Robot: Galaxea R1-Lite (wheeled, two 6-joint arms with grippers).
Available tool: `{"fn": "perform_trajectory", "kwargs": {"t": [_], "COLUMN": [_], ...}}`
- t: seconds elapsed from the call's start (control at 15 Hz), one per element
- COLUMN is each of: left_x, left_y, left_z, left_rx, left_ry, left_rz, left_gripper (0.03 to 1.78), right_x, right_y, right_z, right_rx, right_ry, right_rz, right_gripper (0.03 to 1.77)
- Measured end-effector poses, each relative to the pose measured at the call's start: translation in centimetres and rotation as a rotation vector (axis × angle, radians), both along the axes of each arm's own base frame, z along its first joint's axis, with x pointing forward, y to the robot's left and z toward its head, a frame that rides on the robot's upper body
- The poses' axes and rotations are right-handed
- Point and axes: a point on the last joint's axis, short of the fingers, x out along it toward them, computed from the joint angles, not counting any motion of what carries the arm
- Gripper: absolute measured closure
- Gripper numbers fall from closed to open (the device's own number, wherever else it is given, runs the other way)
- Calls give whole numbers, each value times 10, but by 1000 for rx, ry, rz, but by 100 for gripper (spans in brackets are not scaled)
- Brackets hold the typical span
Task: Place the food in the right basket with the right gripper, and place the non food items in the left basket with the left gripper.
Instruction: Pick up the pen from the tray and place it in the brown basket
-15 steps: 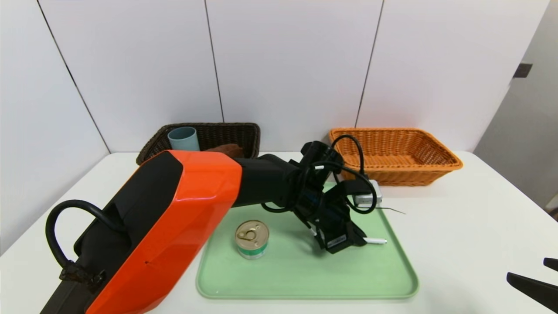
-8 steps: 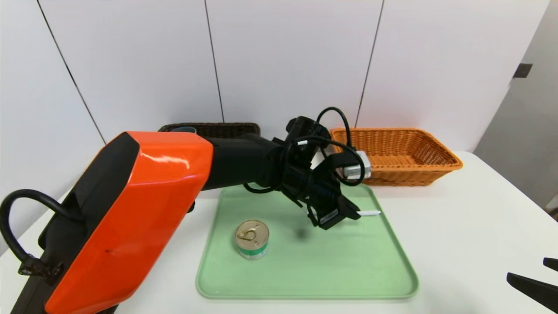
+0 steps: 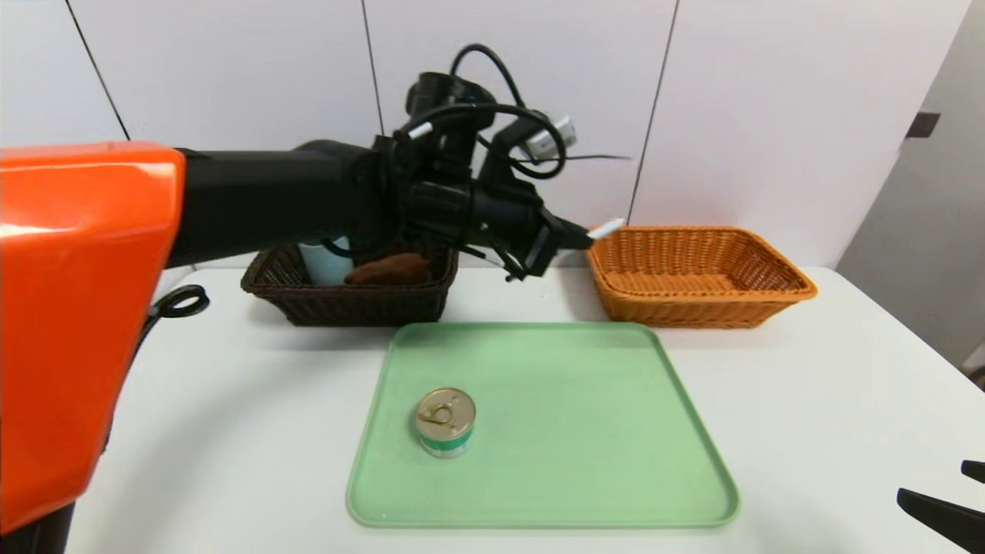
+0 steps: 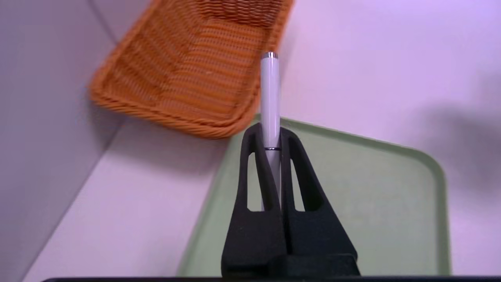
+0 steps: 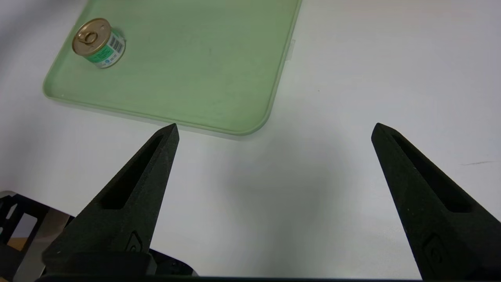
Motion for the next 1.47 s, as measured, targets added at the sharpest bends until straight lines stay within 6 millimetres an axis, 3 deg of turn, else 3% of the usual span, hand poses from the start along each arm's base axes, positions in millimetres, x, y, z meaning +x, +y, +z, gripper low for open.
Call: {"fn": "perform_trajectory", "kwargs": {"t": [0.33,0.6,0.87,1.07,1.33,1.47], "left_x": [33,54,75,87,96,96], "left_y": [86,139,167,173,173,171], "left_z": [20,11,-12,-33,-47,-47], "left_rx": [-8,59,129,154,161,159], "left_ry": [-52,-58,-55,-11,12,14], "left_rz": [207,319,408,430,431,425], "left_gripper": [175,175,175,175,112,90], "right_x": [-2,-3,-3,-3,-3,-3], "right_y": [0,0,0,0,0,0], "right_z": [0,0,0,0,-1,-1], "right_rx": [2,1,1,1,0,1], "right_ry": [-6,-10,-8,-8,-8,-7], "right_rz": [2,1,1,-1,-3,-2], "right_gripper": [10,10,10,10,10,10]}}
